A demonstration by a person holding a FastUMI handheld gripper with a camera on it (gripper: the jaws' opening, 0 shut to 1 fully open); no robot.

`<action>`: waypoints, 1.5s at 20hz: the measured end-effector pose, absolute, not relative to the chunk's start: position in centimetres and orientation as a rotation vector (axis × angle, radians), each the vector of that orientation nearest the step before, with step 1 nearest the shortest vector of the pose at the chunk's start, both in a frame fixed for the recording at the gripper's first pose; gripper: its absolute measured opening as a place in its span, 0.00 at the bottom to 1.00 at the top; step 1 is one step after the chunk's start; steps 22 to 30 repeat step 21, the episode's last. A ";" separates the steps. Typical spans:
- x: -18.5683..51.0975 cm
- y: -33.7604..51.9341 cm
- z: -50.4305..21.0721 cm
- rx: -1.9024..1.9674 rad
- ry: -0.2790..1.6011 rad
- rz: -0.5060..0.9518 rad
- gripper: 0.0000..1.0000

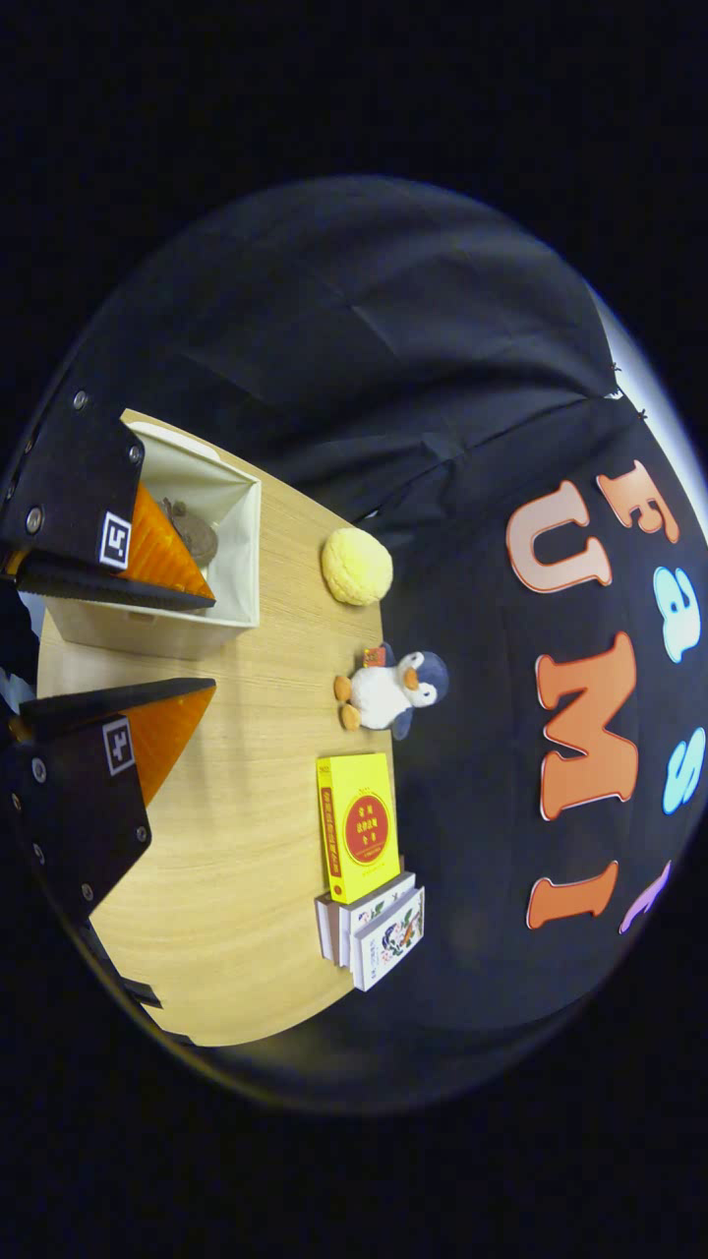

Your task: Open the storage box then place both shoes into the box .Put the left shoe in first, then the right shoe, with the right side of both shoes facing outward in a uniform manner.

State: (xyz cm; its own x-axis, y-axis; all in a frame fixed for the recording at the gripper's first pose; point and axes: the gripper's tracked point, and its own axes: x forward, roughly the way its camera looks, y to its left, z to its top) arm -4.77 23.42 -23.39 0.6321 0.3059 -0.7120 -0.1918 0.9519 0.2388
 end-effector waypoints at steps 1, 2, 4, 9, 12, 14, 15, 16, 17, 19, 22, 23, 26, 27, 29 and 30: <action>-4.2 21.8 -22.3 0.150 0.814 0.276 0.43; -3.6 20.5 -21.1 0.153 0.779 0.271 0.43; -2.2 17.2 -18.7 0.139 0.698 0.254 0.47; -0.3 9.5 -14.1 0.124 0.558 0.190 0.60; 0.7 5.0 -12.5 0.067 0.480 0.151 0.63; 0.7 3.2 -11.7 0.063 0.447 0.148 0.66; 0.8 2.5 -11.2 0.076 0.431 0.147 0.70; 0.9 1.7 -10.8 0.091 0.416 0.147 0.72; 1.0 0.9 -10.3 0.099 0.399 0.151 0.76; 1.4 -0.7 -9.0 0.090 0.351 0.153 0.82; 1.9 -2.0 -7.7 0.069 0.299 0.161 0.88; 1.9 -2.0 -7.7 0.069 0.299 0.161 0.88; 1.9 -2.0 -7.7 0.069 0.299 0.161 0.88; 1.9 -2.0 -7.7 0.069 0.299 0.161 0.88; 1.9 -2.0 -7.7 0.069 0.299 0.161 0.88; 1.9 -2.0 -7.7 0.069 0.299 0.161 0.88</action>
